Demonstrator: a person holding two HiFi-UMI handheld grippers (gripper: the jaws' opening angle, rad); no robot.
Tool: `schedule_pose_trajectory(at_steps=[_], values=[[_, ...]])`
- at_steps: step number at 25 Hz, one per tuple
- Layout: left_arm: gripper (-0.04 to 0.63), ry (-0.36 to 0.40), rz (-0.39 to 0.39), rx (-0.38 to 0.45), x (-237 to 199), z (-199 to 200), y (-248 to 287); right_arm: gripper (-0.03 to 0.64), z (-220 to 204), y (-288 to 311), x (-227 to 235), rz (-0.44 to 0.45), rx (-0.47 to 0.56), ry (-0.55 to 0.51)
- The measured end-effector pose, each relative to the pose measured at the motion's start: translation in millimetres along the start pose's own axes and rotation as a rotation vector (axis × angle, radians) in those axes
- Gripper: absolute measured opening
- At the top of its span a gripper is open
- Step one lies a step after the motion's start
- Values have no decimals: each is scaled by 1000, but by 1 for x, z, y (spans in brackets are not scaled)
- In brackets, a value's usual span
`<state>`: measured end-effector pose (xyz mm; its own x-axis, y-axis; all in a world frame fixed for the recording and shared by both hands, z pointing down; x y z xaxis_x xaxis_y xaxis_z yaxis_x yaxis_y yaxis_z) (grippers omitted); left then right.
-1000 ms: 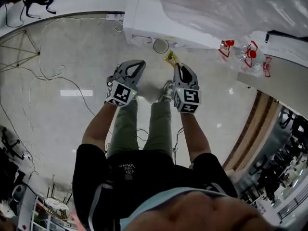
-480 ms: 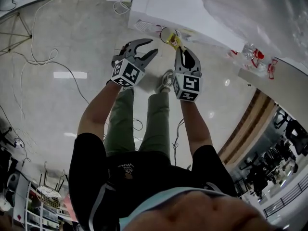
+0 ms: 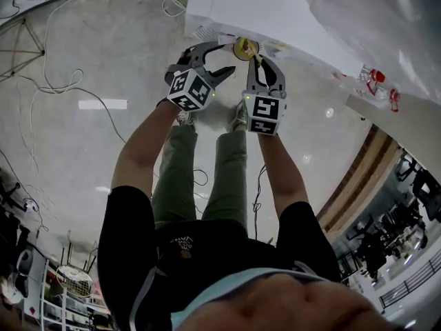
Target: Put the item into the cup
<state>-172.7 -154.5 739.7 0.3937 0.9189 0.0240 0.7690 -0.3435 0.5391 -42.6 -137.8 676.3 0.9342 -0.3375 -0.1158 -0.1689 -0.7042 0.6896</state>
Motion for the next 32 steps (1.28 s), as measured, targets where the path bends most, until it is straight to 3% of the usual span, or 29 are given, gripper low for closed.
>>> schedule_pose_trajectory(at_steps=[7,15,21,32], values=[[328,32,-77,-31,-7,-12,15,67,-6,13,8,34,-48,-32],[331,73,-163,-18,-14,-9,26,67,-8,23,9,43,-76,-220],[331,17,-232,23,-19,-3,31,67,-4,30,11,52,-69,-263],[331,-29,-348,39,-31,-8,31,67,-6,45,8,150,-114,-311]])
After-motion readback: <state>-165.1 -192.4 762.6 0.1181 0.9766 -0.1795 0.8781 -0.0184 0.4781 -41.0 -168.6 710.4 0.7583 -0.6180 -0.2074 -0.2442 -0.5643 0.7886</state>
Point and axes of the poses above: the fingertips, and each gripper's own axes: y forward along the fingers, x to its right, z out of its top, the point moved 9 cm from there along -y, backward along the fingers, and after that the axes turned 4 degrees about -x, right-handed, at the moved point
